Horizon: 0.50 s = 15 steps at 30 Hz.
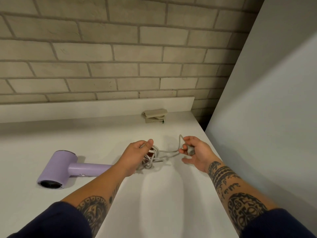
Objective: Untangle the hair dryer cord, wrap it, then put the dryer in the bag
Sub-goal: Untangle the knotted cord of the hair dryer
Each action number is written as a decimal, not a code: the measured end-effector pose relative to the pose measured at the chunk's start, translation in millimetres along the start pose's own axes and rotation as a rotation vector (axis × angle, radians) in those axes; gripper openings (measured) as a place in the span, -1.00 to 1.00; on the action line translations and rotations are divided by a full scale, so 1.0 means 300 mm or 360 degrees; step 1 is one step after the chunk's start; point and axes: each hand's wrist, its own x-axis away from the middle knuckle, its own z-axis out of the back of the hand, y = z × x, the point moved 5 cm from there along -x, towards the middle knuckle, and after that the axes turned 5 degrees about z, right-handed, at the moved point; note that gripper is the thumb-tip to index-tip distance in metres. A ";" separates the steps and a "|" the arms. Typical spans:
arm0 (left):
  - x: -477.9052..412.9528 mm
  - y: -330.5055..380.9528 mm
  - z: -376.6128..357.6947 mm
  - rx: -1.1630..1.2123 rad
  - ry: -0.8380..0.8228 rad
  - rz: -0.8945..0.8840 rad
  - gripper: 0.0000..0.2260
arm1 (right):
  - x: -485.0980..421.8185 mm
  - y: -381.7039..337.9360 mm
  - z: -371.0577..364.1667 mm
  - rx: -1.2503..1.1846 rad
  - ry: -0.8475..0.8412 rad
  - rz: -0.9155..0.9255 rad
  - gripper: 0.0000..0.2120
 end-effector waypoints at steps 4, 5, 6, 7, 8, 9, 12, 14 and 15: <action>0.005 0.005 0.020 0.0357 0.0033 0.0087 -0.56 | 0.016 0.064 0.076 0.0191 0.0129 -0.0002 -0.81; 0.003 0.009 0.026 0.0340 0.0080 0.0074 -0.58 | 0.020 0.084 0.094 0.0305 0.0199 -0.0008 -0.77; 0.001 0.009 0.033 0.0301 0.0118 0.0057 -0.60 | 0.030 0.102 0.107 0.0437 0.0255 -0.0016 -0.73; -0.001 0.010 0.040 0.0285 0.0144 0.0051 -0.60 | 0.036 0.120 0.119 0.0545 0.0304 -0.0023 -0.69; -0.004 0.008 0.047 0.0287 0.0147 0.0047 -0.57 | 0.043 0.136 0.128 0.0626 0.0339 -0.0020 -0.67; -0.001 0.008 0.051 0.0302 0.0132 0.0052 -0.55 | 0.047 0.151 0.136 0.0747 0.0364 0.0013 -0.67; 0.006 0.017 0.065 0.0344 0.0067 0.0057 -0.53 | 0.052 0.179 0.152 0.1310 0.0387 0.0200 -0.73; 0.005 0.021 0.076 0.0349 0.0055 0.0080 -0.53 | 0.062 0.180 0.147 0.1435 0.0486 0.0287 -0.67; 0.003 0.026 0.082 0.0349 0.0041 0.0093 -0.53 | 0.068 0.182 0.142 0.1434 0.0553 0.0312 -0.61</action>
